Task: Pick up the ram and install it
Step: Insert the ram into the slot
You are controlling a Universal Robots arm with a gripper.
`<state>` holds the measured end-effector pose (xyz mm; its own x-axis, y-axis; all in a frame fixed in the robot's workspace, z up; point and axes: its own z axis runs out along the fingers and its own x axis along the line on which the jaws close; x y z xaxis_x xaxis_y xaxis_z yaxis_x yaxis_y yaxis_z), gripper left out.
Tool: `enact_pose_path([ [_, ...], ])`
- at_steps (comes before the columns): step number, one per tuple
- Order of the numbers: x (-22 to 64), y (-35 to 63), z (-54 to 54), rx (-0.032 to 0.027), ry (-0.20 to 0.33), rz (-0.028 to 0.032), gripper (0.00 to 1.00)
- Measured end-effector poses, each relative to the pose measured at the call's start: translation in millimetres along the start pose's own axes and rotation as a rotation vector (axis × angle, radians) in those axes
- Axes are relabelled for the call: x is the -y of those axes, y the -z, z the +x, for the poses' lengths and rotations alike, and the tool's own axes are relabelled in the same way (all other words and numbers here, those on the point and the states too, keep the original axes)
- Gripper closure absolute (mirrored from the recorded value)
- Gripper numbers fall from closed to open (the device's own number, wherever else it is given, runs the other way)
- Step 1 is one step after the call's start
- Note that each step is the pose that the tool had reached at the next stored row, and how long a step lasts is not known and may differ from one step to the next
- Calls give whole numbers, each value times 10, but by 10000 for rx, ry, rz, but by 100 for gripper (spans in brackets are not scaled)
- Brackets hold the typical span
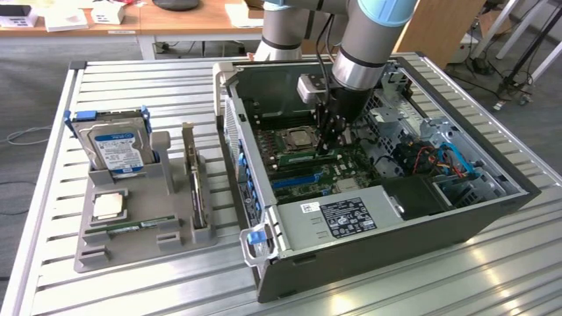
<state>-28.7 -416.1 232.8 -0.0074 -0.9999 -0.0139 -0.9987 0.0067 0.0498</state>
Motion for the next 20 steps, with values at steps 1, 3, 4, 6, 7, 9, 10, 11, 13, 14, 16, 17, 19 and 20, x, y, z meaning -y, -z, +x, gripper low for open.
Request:
enact_pose_path([
  [1, 0, 9, 0, 1, 0, 0, 88],
  [3, -1, 26, -1, 1, 0, 0, 88],
  [4, -2, 33, -1, 1, 0, 0, 88],
  [6, -2, 42, -1, 3, 0, 1, 88],
  [7, -2, 41, -1, 4, 1, 2, 88],
  [9, -2, 42, -1, 3, 0, 1, 88],
  [10, -2, 42, -1, 2, 0, 0, 88],
  [11, -1, 43, -1, 1, 1, 0, 88],
  [13, 7, 43, -1, 1, 1, 0, 88],
  [14, 12, 44, -1, 0, 1, 0, 88],
  [16, 16, 44, -1, 0, 0, 0, 88],
  [17, 16, 44, -1, 1, -1, 0, 88],
  [19, 16, 42, -1, 2, -1, 1, 88],
  [20, 17, 37, -2, 4, 0, 1, 88],
])
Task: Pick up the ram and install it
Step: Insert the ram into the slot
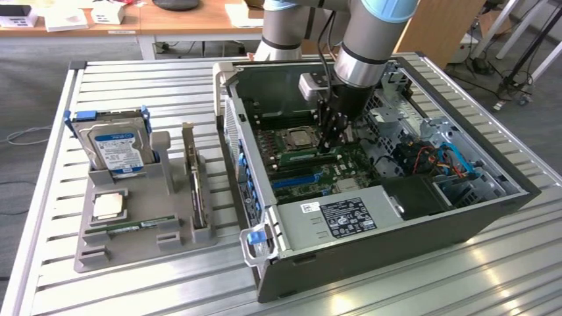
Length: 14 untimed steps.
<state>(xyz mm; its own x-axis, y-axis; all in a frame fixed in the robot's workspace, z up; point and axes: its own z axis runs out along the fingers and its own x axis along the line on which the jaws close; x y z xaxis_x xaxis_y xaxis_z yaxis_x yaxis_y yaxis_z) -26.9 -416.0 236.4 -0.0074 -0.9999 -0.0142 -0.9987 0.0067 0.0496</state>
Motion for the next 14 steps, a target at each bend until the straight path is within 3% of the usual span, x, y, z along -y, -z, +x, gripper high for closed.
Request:
enact_pose_path([
  [14, 2, -25, 1, -3, 5, -1, 88],
])
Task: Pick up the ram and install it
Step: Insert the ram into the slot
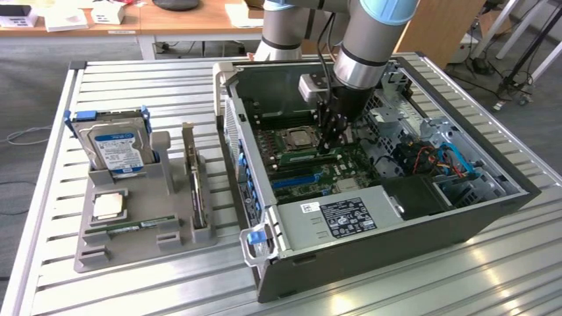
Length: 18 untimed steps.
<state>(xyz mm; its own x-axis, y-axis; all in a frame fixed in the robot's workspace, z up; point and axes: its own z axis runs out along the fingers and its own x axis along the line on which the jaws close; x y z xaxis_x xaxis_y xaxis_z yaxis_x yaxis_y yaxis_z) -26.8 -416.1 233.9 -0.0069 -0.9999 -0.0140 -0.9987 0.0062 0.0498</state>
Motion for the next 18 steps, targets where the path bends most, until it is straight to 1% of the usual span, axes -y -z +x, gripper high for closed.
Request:
enact_pose_path([
  [18, 1, -17, 0, -1, 83, 0, 88],
])
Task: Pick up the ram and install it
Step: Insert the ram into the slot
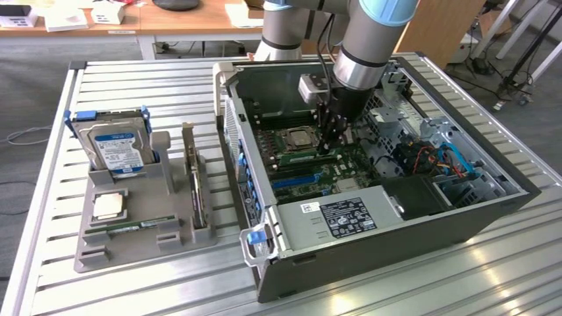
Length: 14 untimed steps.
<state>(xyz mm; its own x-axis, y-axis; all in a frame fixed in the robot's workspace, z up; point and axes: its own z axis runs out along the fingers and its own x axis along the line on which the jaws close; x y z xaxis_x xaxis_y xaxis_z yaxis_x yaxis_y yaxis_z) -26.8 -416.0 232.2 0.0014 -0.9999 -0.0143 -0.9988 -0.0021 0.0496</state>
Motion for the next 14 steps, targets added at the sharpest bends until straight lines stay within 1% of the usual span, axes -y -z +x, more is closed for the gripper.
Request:
enact_pose_path([
  [14, -9, -8, 1, -4, 0, -2, 88],
])
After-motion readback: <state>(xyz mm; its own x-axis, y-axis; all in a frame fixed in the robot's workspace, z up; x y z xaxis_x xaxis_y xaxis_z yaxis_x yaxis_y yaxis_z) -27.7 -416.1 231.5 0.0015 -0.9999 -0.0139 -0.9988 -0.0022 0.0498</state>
